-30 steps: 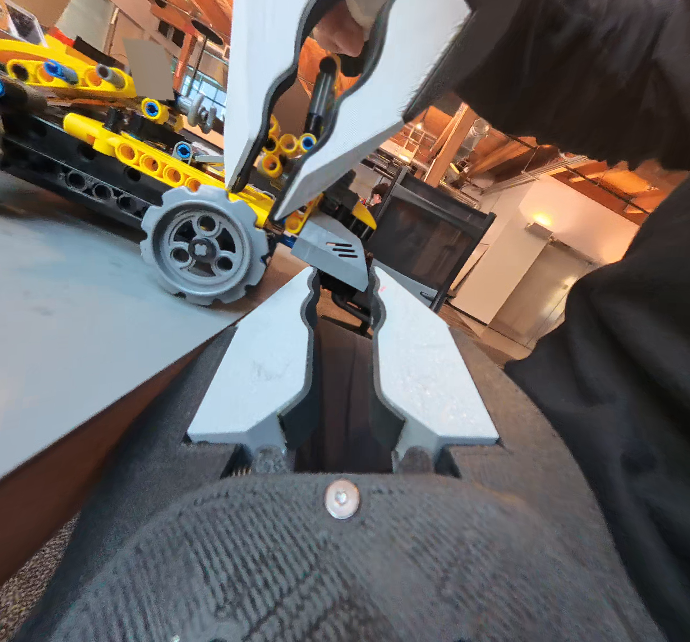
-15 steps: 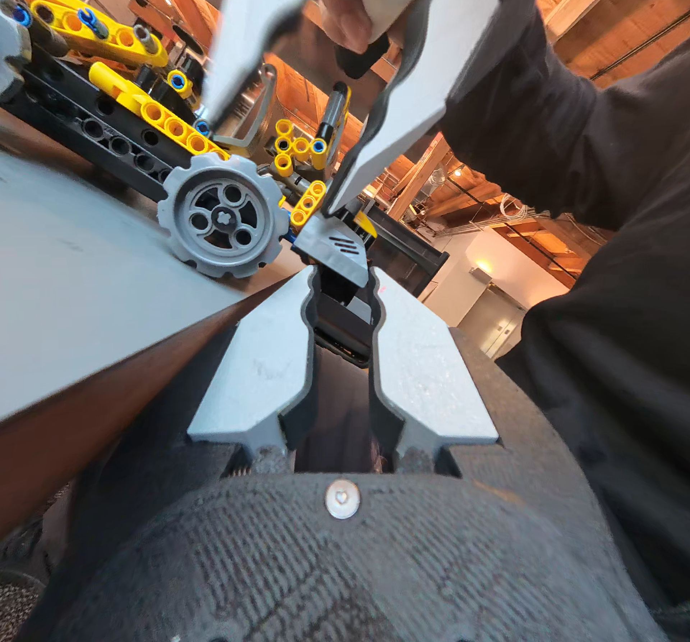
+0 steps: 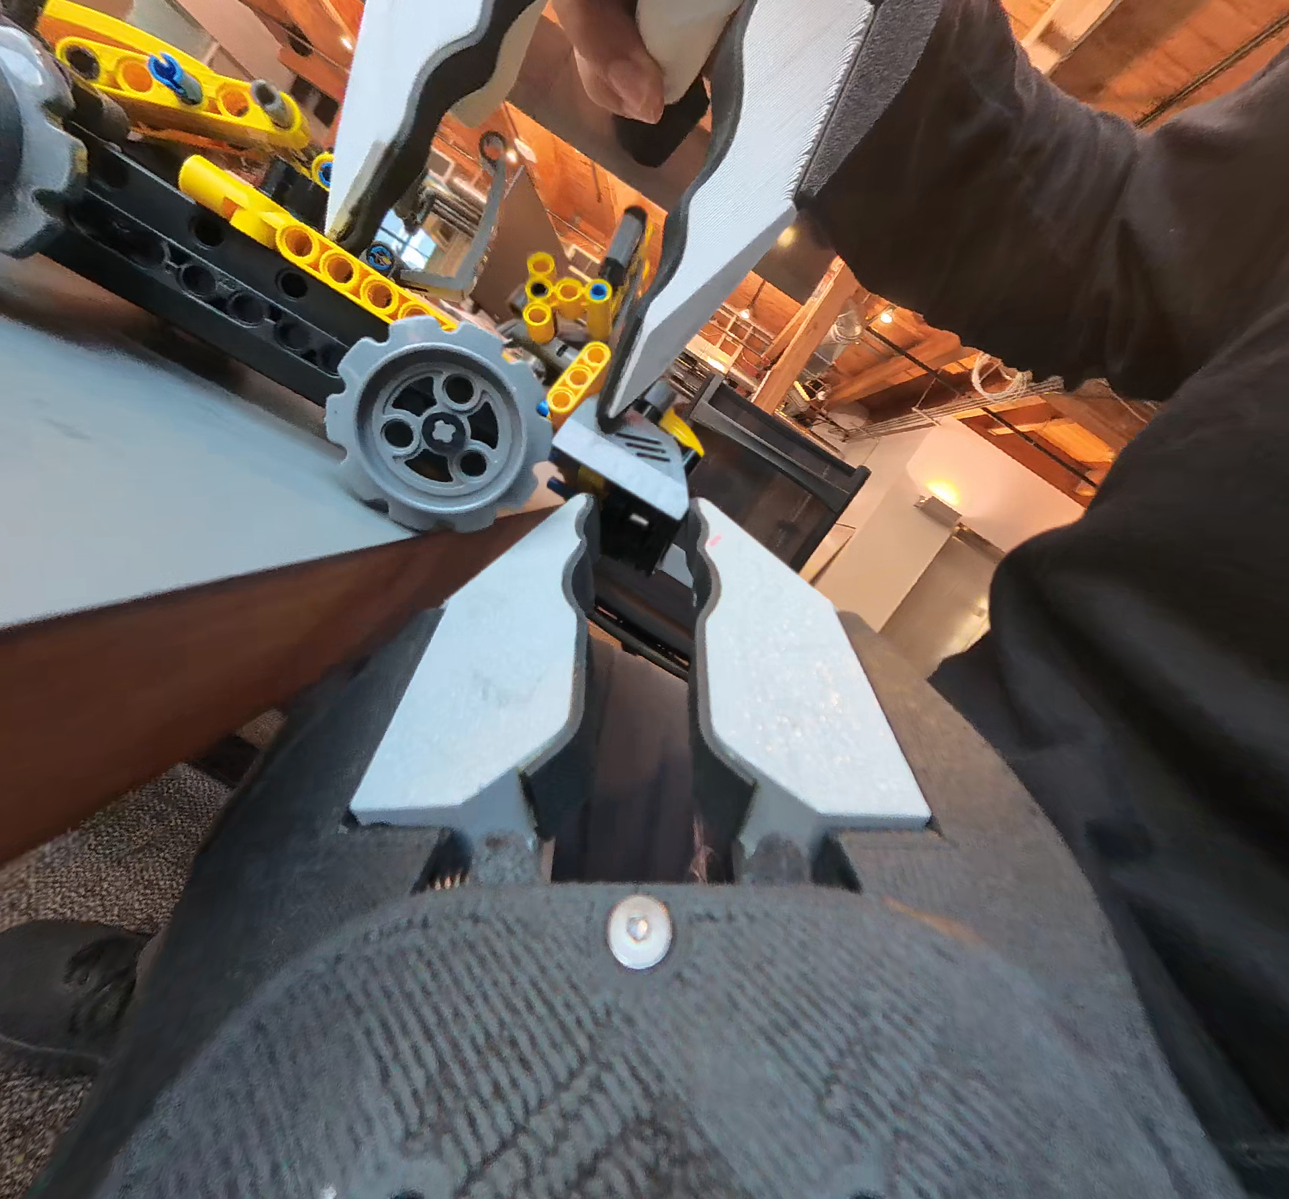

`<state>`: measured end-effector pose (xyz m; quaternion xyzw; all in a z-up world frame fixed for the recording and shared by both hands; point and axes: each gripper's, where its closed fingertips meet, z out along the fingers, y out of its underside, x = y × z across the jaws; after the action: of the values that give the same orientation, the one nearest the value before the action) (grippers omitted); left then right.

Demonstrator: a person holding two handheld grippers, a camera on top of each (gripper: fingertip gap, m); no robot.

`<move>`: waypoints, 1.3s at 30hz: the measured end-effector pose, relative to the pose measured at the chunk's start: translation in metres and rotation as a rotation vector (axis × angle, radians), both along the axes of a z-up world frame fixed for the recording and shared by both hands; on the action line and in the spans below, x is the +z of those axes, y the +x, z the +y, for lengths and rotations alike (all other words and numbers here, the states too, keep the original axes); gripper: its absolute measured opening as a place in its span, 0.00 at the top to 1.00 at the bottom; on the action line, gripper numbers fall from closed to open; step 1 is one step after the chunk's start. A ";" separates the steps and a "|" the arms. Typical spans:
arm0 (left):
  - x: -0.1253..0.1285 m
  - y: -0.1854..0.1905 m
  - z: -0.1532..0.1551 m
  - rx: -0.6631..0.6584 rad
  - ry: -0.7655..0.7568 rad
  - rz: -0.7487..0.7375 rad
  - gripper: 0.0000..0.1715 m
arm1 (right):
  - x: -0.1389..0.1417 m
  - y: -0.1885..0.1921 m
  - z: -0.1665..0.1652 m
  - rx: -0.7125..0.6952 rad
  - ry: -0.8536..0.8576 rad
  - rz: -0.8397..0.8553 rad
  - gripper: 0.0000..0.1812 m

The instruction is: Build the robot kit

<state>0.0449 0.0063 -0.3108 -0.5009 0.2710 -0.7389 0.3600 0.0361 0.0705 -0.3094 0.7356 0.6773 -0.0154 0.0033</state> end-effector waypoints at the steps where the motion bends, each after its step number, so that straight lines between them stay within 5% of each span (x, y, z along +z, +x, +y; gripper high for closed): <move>1: 0.000 -0.001 -0.001 0.003 -0.001 0.001 0.87 | 0.000 0.000 -0.001 0.000 -0.003 0.005 0.66; 7: 0.000 -0.003 -0.001 -0.005 0.032 -0.004 0.88 | 0.022 -0.010 0.005 -0.108 0.125 0.159 0.75; 12: -0.002 -0.005 -0.008 -0.015 0.041 -0.006 0.88 | 0.061 0.017 -0.003 -0.511 0.279 0.529 0.78; 16: -0.008 -0.007 -0.001 0.006 0.023 0.014 0.90 | 0.023 0.058 -0.056 -0.868 0.110 0.574 0.71; 21: -0.016 0.002 0.000 -0.009 0.017 0.046 0.90 | -0.031 0.077 -0.086 -1.276 0.030 0.816 0.84; 23: -0.017 0.008 -0.003 -0.039 0.004 0.055 0.91 | -0.064 0.080 -0.100 -1.356 -0.061 0.850 0.74; 29: -0.022 0.015 -0.017 -0.113 0.034 0.079 0.91 | -0.064 0.046 -0.102 -1.202 -0.191 1.073 0.81; 34: -0.019 0.015 -0.027 -0.121 0.102 0.079 0.91 | -0.045 0.038 -0.115 -1.136 -0.291 1.260 0.73; 39: 0.004 0.002 -0.049 0.010 0.550 0.048 0.91 | -0.016 0.031 -0.118 -1.144 -0.410 1.486 0.70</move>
<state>0.0465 -0.0423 -0.3070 -0.4033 0.4675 -0.6236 0.4796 0.0672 -0.0477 -0.3258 0.7422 0.0287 -0.5953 -0.3065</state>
